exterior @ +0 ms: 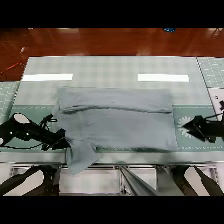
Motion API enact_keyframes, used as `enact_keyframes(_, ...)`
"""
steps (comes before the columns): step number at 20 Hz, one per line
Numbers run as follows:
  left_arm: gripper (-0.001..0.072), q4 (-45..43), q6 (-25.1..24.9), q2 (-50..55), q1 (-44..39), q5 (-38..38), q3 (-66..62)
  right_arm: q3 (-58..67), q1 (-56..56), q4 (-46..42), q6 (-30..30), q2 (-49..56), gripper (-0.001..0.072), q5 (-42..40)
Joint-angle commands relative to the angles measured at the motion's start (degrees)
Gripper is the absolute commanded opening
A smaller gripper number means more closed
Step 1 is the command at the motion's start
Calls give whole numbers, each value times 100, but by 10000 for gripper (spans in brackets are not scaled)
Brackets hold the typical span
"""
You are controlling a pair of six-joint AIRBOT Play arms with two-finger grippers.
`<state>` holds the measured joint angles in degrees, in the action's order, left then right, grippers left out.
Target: Fold the shirts.
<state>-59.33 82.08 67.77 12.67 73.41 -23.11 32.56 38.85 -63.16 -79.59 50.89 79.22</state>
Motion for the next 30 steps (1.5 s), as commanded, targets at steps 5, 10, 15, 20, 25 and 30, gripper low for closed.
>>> enact_keyframes(5, 18, -15, -42, 4, -44, -396, 2, -400, -409, -1333, -208, 802, 408, 776)
enact_keyframes(10, 18, -15, -39, 4, -44, -393, 2, -400, -551, -999, -129, 1311, 408, 413)
enact_keyframes(15, 18, -13, -37, 4, -44, -396, 2, -400, -551, -466, 39, 1902, 408, 22)
enact_keyframes(20, 18, -13, -37, 4, -44, -415, 0, -400, -601, 407, 328, 2081, 397, -442)
enact_keyframes(25, 17, 33, -90, -9, -42, -350, -304, -181, -1340, 1167, 1191, 2079, 29, -297)
enact_keyframes(30, 18, 48, -188, 0, 328, 76, -1685, 763, -1340, 1169, 1008, 2079, 29, -37)
